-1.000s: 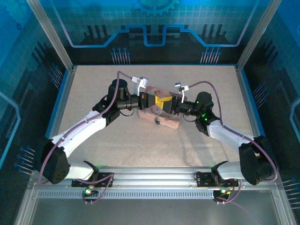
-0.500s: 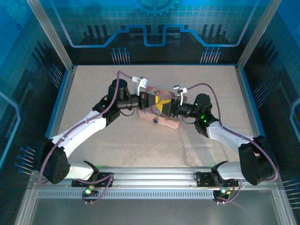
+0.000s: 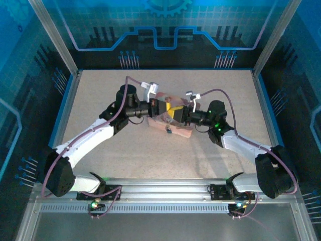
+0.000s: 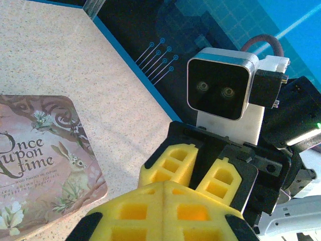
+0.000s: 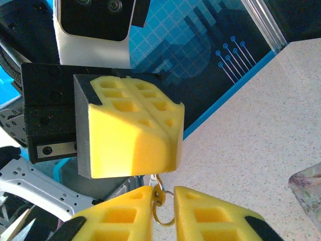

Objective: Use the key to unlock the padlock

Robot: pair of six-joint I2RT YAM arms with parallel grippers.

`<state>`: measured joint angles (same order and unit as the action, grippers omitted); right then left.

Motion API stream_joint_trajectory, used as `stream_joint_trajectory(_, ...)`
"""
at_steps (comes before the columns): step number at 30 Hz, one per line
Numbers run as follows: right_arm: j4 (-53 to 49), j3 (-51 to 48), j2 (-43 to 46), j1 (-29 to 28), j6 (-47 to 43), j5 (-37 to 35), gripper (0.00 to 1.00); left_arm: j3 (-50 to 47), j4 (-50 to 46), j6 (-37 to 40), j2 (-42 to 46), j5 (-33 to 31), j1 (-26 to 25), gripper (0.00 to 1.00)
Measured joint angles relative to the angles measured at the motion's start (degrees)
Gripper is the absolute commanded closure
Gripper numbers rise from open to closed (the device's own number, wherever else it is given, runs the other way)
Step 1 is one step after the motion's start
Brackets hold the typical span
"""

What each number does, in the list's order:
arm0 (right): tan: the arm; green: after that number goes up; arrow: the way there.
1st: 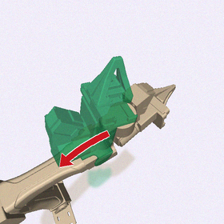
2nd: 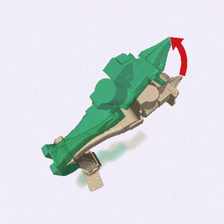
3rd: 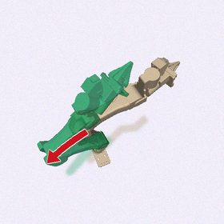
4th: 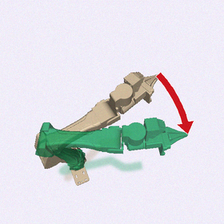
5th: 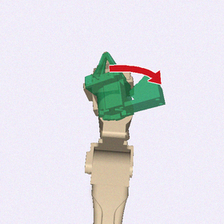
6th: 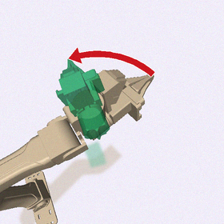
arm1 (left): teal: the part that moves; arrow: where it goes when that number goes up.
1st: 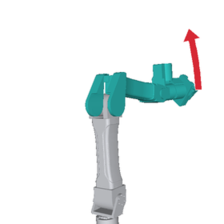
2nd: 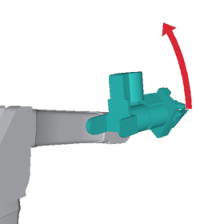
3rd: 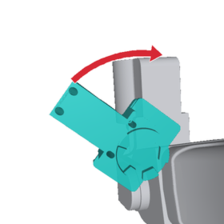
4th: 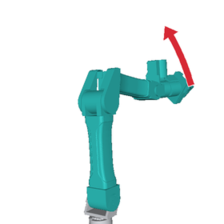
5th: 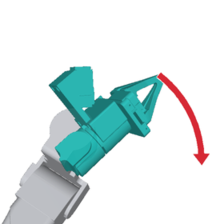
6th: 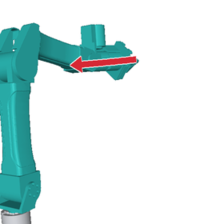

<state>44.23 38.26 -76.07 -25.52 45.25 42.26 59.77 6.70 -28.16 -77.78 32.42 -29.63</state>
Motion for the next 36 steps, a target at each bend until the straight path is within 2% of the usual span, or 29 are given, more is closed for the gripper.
stream_joint_trajectory(4, -0.17, 0.0, 0.2, -0.04, -0.07, 0.0, 0.99, 0.0, 0.04, 0.0, -0.13, -0.02, 0.0, 1.0)
stream_joint_trajectory(6, -0.81, 0.0, 0.46, -0.04, 0.13, -0.13, 1.0, 0.0, 0.09, 0.0, -0.13, -0.02, 0.0, 0.94)
stream_joint_trajectory(9, -2.62, 0.0, 1.38, -0.04, -0.76, -0.59, 1.0, 0.0, 0.02, 0.0, -0.13, 0.04, 0.0, 0.78)
stream_joint_trajectory(12, -6.84, 0.04, 2.95, -0.02, -2.82, -1.84, 1.0, -0.04, 0.04, -0.26, 0.11, 0.07, 0.59, 0.52)
stream_joint_trajectory(14, -9.73, 0.09, 3.72, 0.07, -4.13, -2.69, 1.0, -0.7, 0.2, -0.96, 0.9, 0.0, 1.77, 0.42)
stream_joint_trajectory(17, -13.57, 0.11, 3.96, 0.83, -5.62, -3.82, 1.0, -3.45, -0.04, -1.75, 3.93, -0.24, 5.03, 0.33)
stream_joint_trajectory(20, -15.67, 0.11, 3.13, 2.32, -6.32, -5.35, 1.0, -6.71, -1.92, -1.14, 7.5, -1.77, 7.17, 0.31)
stream_joint_trajectory(26, -16.31, 0.83, -3.56, 5.49, -6.29, -7.89, 1.0, -16.04, -5.11, 1.18, 12.59, -3.72, 7.23, 0.27)
stream_joint_trajectory(30, -16.17, 1.73, -9.11, 6.78, -6.05, -9.09, 1.0, -23.37, -4.81, 1.22, 12.63, -4.87, 6.78, 0.24)
stream_joint_trajectory(36, -16.17, 2.45, -14.08, 6.86, -5.86, -10.8, 1.0, -26.18, -1.73, 2.03, 8.5, -6.73, 3.89, 0.19)
